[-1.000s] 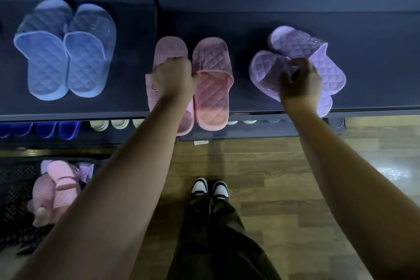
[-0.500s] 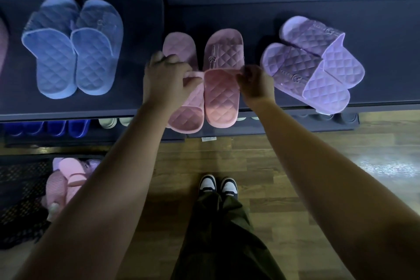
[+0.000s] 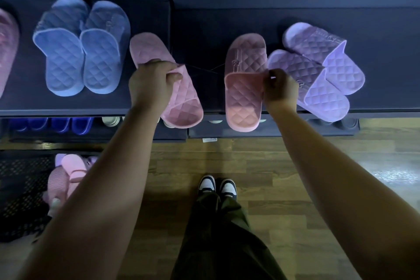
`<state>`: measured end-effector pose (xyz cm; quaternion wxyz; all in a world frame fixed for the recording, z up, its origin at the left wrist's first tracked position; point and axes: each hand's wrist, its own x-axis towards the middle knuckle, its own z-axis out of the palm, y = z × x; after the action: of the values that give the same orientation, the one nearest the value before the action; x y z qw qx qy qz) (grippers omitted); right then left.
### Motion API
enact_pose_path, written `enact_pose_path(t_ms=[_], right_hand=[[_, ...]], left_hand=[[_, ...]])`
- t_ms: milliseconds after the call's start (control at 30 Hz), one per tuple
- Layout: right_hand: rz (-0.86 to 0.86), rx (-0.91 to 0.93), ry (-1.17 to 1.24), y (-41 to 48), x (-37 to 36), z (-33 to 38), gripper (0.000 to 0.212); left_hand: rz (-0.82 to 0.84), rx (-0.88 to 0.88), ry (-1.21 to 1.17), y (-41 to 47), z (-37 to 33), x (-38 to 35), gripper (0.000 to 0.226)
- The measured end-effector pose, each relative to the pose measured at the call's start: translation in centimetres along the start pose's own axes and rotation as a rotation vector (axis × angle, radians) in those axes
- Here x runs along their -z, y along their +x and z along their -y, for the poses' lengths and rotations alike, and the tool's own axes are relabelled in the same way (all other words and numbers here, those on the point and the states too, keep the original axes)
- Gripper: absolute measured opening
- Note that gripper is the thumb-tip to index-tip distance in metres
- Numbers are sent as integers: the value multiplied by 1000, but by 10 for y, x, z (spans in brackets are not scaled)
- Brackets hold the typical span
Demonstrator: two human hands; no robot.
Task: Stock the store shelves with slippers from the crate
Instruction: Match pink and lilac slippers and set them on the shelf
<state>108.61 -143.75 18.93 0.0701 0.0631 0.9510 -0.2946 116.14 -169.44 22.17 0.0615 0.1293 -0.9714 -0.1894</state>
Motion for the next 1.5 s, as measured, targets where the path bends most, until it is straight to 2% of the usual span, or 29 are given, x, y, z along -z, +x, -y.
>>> enact_pose_path(t_ms=[300,467,633,700,767,867,933,1133,1167,1267,1333,1400,1500], right_hand=[[11,-34,39,3,0,0,29],[24,-33,41,5,2,0,28],[-14,-21,76,3,6,3,29],[-50,14,98,3,10,7,28],[-128,62,128,4,14,16,27],[-248,100,273,9,24,35,16],[-269,148,266,13,32,48,17],[-215,259,132,16,39,37,20],[-188,251,116,13,39,31,21],[-73,172,63,7,28,19,25],[8,91,35,1,15,21,23],[107,34,146,-7,0,26,20],[230,-12,363,-17,-13,29,19]], left_hand=[[69,46,-79,2,-4,-2,27],[139,-1,-192,6,-7,2,21],[159,-10,13,4,-4,2,25],[179,15,-10,1,-6,4,26],[188,74,-147,-3,-12,6,24],[85,157,-327,-3,-26,4,20],[55,177,-386,0,-40,1,21],[55,294,-280,3,-46,4,31],[45,334,-327,2,-40,7,29],[46,527,-751,0,-26,20,22],[33,628,-951,2,-25,23,16],[-3,696,-1106,7,-28,23,9],[-55,820,-1299,12,-43,24,11]])
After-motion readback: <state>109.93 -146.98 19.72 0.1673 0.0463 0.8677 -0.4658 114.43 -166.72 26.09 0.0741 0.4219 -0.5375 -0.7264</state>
